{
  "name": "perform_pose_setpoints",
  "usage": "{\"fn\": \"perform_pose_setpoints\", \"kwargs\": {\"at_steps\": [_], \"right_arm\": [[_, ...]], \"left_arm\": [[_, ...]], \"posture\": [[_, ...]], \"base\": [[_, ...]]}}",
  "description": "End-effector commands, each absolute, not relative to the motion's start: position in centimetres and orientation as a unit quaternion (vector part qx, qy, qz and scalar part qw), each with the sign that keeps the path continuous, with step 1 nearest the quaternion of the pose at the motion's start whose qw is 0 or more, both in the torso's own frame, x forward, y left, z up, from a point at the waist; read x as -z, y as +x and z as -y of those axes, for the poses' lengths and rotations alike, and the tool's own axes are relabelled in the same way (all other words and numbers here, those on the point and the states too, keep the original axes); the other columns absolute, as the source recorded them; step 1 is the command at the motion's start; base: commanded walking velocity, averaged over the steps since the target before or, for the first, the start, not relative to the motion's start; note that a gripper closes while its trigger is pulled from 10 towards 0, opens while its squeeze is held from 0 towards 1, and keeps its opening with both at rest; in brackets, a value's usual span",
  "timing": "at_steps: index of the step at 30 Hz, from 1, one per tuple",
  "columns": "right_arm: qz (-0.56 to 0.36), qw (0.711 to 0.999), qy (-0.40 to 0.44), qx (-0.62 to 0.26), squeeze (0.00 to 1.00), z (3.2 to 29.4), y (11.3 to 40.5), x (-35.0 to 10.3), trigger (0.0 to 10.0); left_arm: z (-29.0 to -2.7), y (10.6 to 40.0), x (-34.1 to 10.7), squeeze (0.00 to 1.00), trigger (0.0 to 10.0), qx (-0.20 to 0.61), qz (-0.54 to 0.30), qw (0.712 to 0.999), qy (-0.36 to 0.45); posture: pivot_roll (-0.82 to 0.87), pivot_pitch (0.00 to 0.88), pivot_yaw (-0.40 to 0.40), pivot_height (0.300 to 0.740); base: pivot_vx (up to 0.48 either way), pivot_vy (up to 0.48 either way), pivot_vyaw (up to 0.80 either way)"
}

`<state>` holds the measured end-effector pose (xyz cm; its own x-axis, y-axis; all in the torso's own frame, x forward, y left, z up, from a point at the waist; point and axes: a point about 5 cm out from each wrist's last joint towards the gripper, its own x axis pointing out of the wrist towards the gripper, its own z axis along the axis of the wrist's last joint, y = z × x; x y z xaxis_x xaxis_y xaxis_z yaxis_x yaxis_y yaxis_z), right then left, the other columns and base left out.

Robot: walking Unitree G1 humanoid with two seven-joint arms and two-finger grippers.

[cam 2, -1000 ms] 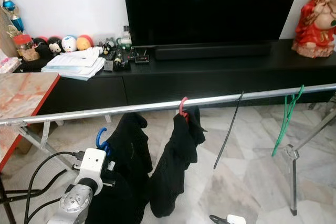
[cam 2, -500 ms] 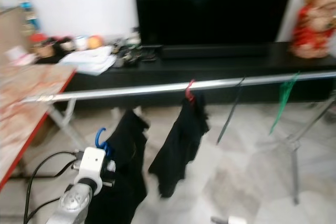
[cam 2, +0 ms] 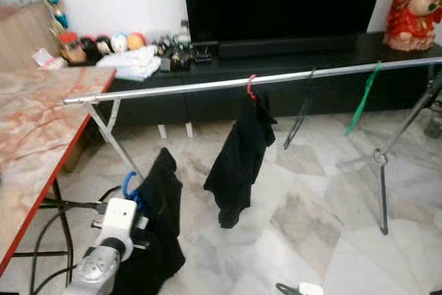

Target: Hang hanger

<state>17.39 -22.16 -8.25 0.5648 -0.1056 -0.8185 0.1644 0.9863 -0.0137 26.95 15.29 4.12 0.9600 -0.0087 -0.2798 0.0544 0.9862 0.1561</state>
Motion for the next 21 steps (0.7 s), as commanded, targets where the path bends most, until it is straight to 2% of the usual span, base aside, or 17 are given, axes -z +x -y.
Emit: {"fn": "perform_pose_setpoints", "kwargs": {"at_steps": [1,21], "right_arm": [[-0.464,0.882,0.04,0.072,0.0,21.52,17.35,8.42,10.0],[-0.463,0.882,0.039,0.072,0.0,21.55,17.35,8.41,10.0]], "left_arm": [[-15.88,27.47,-5.3,0.0,10.0,0.008,-0.116,0.989,0.087],[-15.71,27.43,-5.33,0.0,10.0,0.011,-0.118,0.989,0.085]], "posture": [[-0.04,0.009,0.05,0.74],[-0.03,0.009,0.048,0.74]], "base": [[-0.319,0.0,0.0],[-0.316,0.0,0.0]]}}
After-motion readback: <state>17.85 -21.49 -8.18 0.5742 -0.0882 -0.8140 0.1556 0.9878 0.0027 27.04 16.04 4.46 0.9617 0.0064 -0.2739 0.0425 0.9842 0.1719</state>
